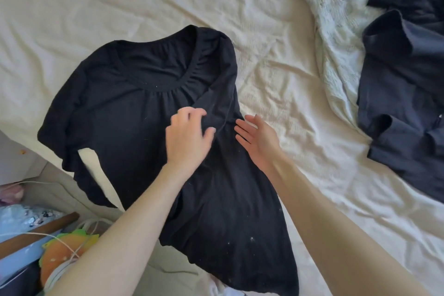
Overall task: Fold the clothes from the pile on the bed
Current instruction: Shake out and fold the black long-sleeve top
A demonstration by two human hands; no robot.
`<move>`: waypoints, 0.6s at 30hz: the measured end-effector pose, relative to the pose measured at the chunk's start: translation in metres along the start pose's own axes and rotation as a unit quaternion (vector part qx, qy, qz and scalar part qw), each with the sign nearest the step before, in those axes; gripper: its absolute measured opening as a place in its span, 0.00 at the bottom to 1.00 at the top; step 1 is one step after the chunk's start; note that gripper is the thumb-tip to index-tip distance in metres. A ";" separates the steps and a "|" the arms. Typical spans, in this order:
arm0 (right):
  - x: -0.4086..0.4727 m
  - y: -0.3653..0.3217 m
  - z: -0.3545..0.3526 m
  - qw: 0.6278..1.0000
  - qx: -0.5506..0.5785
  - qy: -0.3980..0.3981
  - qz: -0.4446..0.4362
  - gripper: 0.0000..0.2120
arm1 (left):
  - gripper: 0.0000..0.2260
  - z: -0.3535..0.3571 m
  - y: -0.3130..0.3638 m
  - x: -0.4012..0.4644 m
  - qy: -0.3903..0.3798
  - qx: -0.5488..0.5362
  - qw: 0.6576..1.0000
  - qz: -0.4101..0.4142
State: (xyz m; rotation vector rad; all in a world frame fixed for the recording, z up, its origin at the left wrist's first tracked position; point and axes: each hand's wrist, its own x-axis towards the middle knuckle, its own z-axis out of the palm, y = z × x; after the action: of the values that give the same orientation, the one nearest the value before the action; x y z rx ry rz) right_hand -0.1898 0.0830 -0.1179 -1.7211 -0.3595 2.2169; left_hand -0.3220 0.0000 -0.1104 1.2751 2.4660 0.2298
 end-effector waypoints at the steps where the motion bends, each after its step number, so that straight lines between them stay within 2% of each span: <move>1: 0.001 0.000 0.001 1.000 -0.009 0.011 0.006 0.17 | 0.20 0.008 0.011 0.002 -0.036 0.057 0.997 0.036; 3: 0.002 0.001 0.001 0.999 -0.029 0.029 0.013 0.17 | 0.18 0.022 0.020 0.008 -0.078 0.124 0.988 0.053; 4: 0.002 0.002 0.001 0.999 -0.031 0.034 0.013 0.18 | 0.14 0.022 0.020 0.010 -0.073 0.119 0.989 0.042; 6: 0.003 0.004 0.001 0.999 -0.011 0.029 0.016 0.19 | 0.08 0.013 0.013 0.016 -0.037 0.013 0.999 -0.002; 8: 0.002 0.005 0.004 0.998 0.048 0.022 0.029 0.20 | 0.06 -0.003 -0.003 0.022 -0.060 -0.131 0.987 -0.075; 9: 0.001 0.005 0.006 0.995 0.096 0.016 0.037 0.21 | 0.05 -0.012 -0.013 0.026 -0.070 -0.223 0.963 -0.132; 10: 0.000 0.005 0.008 0.988 0.148 0.013 0.044 0.21 | 0.04 -0.021 -0.026 0.029 -0.058 -0.324 0.921 -0.209; 11: -0.001 0.005 0.009 0.979 0.196 0.014 0.046 0.21 | 0.05 -0.029 -0.038 0.033 -0.029 -0.414 0.861 -0.294; 12: -0.002 0.005 0.009 0.971 0.236 0.021 0.044 0.20 | 0.06 -0.036 -0.052 0.036 -0.003 -0.457 0.809 -0.369; 13: -0.003 0.004 0.009 0.963 0.266 0.030 0.040 0.20 | 0.06 -0.040 -0.062 0.038 0.002 -0.454 0.789 -0.413; 15: -0.007 0.004 0.007 0.952 0.300 0.051 0.031 0.19 | 0.05 -0.041 -0.072 0.042 -0.037 -0.381 0.827 -0.413; 18: -0.011 0.006 0.006 0.954 0.287 0.082 0.029 0.18 | 0.15 -0.038 -0.056 0.059 -0.039 -0.272 0.915 -0.297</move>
State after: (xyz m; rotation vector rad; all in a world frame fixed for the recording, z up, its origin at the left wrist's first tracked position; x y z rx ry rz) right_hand -0.1932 0.0735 -0.1087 -1.5739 0.3516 1.9295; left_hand -0.4107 0.0162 -0.1061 0.2828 2.3446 0.6270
